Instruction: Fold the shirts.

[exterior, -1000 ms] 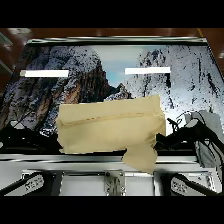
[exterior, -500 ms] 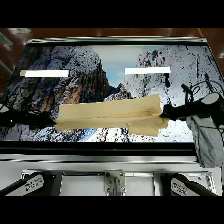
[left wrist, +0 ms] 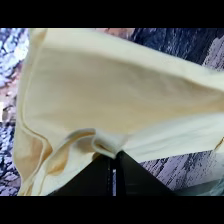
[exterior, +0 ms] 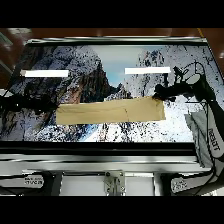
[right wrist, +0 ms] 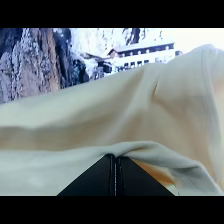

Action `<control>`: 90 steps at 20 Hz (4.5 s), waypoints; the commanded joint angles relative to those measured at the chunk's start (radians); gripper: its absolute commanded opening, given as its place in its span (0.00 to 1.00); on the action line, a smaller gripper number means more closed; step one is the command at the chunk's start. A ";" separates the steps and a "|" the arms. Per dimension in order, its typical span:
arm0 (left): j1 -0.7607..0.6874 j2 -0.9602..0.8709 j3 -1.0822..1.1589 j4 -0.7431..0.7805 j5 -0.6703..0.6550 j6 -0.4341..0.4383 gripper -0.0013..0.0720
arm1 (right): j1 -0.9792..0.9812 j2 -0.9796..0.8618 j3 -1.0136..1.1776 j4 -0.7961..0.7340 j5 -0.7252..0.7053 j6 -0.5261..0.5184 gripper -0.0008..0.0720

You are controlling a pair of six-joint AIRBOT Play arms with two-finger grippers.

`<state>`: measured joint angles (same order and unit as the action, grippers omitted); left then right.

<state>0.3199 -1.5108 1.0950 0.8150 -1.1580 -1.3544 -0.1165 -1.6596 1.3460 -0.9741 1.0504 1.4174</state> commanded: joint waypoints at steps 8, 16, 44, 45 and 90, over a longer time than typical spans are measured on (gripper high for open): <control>0.006 -0.071 0.089 0.260 -0.121 -0.145 0.74 | -0.060 -0.027 0.045 -0.124 0.090 -0.097 0.90; 0.002 0.086 0.137 0.259 -0.116 -0.150 0.74 | -0.179 -0.142 0.043 0.002 0.269 -0.095 0.98; -0.917 -0.442 0.408 -0.398 0.416 -0.047 0.07 | -0.102 0.348 0.044 0.114 0.422 0.031 0.10; -0.926 -0.470 0.439 -0.397 0.415 -0.069 0.07 | -0.102 0.360 0.044 0.123 0.432 0.039 0.10; -0.325 0.462 0.552 0.676 0.012 -0.472 0.07 | 0.177 0.023 -0.029 -0.165 0.324 0.144 0.96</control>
<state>-0.0025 -1.0496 1.6478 1.5063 -1.1439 -1.8309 0.1513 -1.6501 1.3632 -0.9508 1.2301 1.5192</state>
